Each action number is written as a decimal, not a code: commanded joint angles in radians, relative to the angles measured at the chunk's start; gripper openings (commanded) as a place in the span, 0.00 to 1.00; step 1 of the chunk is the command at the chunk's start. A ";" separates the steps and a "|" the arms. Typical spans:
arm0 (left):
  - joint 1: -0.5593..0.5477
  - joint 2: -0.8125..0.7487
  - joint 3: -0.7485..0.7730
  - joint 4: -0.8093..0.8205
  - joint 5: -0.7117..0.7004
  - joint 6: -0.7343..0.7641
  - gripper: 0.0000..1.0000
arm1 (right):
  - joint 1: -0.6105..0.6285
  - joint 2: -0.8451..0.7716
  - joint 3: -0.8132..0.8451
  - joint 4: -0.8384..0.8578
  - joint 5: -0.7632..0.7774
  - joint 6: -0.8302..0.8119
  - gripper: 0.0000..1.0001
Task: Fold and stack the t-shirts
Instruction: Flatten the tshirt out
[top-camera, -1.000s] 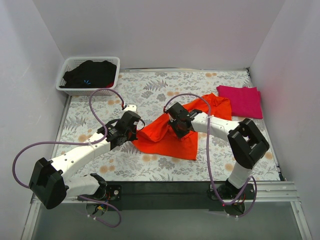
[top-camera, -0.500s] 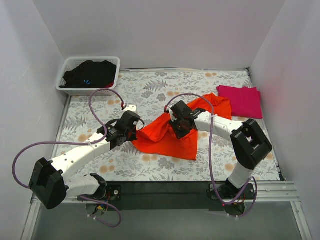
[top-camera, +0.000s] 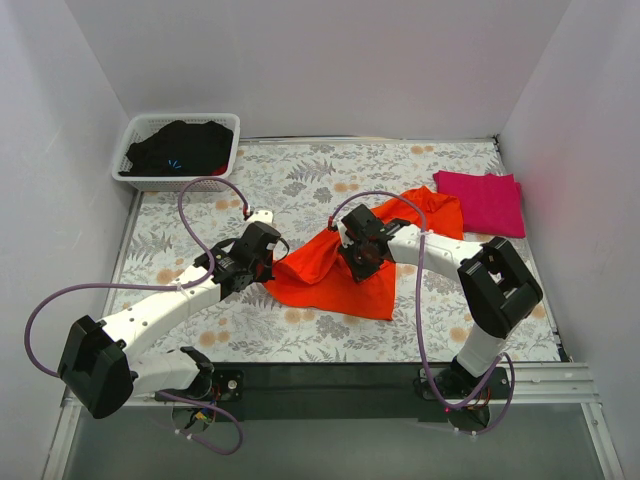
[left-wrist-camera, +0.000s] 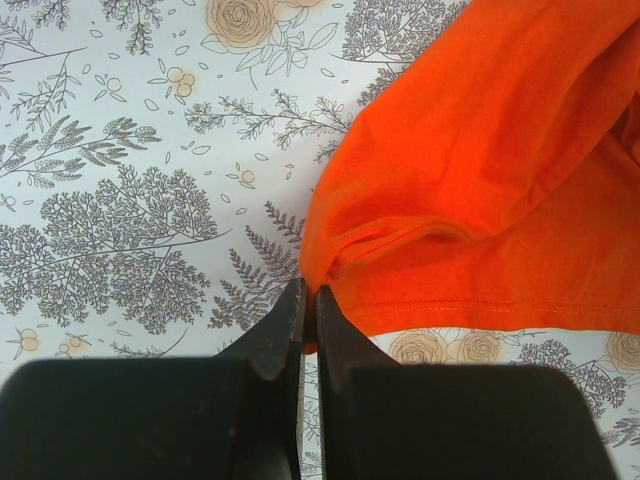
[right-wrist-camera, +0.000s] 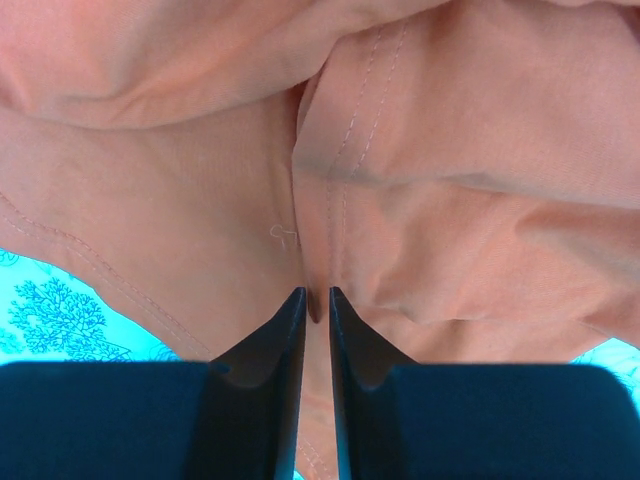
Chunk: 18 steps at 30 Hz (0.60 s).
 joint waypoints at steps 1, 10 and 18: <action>0.007 -0.023 -0.002 0.014 -0.001 0.006 0.00 | 0.007 0.006 -0.002 0.014 0.012 -0.019 0.16; 0.007 -0.018 -0.002 0.018 0.007 0.006 0.00 | 0.007 0.001 -0.003 0.006 0.061 -0.032 0.01; 0.007 -0.022 -0.003 0.020 0.012 0.003 0.00 | 0.010 0.021 -0.003 0.008 0.008 -0.030 0.06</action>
